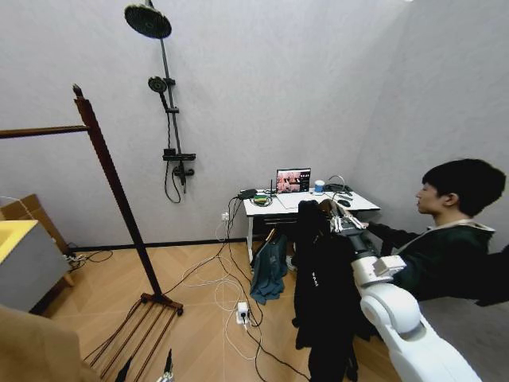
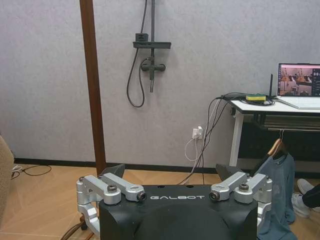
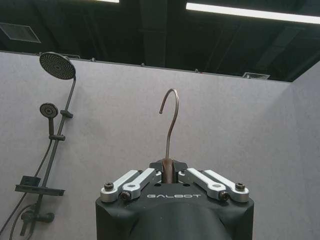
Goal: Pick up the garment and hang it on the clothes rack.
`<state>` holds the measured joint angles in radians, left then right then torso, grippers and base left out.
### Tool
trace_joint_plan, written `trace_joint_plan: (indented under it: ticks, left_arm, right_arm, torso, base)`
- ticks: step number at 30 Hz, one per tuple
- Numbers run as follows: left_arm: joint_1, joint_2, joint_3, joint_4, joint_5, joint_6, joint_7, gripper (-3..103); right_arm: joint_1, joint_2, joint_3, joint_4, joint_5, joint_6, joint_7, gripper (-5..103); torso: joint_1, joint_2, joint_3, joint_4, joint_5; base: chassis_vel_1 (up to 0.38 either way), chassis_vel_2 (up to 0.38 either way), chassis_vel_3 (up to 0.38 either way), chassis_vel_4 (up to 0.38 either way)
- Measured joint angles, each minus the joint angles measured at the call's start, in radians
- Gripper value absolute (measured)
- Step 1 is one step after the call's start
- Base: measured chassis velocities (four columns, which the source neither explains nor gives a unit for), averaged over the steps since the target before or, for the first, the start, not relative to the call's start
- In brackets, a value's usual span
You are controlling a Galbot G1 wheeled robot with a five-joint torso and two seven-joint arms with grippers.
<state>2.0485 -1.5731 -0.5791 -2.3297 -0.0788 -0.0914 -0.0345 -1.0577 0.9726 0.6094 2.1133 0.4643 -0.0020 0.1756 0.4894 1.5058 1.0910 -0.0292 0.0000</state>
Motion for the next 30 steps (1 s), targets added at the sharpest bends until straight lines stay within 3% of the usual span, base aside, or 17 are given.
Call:
trace_joint_plan:
  ticks: [8,13,16,30]
  left_arm:
    - [0.000,0.000,0.000,0.000,0.000,0.000,0.000,100]
    - [0.000,0.000,0.000,0.000,0.000,0.000,0.000,100]
    - [0.000,0.000,0.000,0.000,0.000,0.000,0.000,100]
    - [0.000,0.000,0.000,0.000,0.000,0.000,0.000,100]
  right_arm:
    - [0.044,0.001,-0.072,-0.039,0.013,0.059,-0.047,9]
    - [0.085,0.017,-0.262,-0.030,0.083,0.073,-0.081,9]
    - [0.106,0.029,-0.319,-0.015,0.098,0.075,-0.082,9]
    - [0.095,0.006,-0.320,0.010,0.107,0.054,-0.115,9]
  torso:
    - [0.000,0.000,0.000,0.0001,-0.0001]
    - [0.000,0.000,0.000,0.0002,-0.0002]
    - [0.000,0.000,0.000,0.0004,-0.0003]
    - [0.000,0.000,0.000,0.0001,0.0000]
  base:
    - [0.000,0.000,0.000,0.000]
    - [0.000,0.000,0.000,0.000]
    - [0.000,0.000,0.000,0.000]
    - [-0.010,0.010,0.013,-0.017]
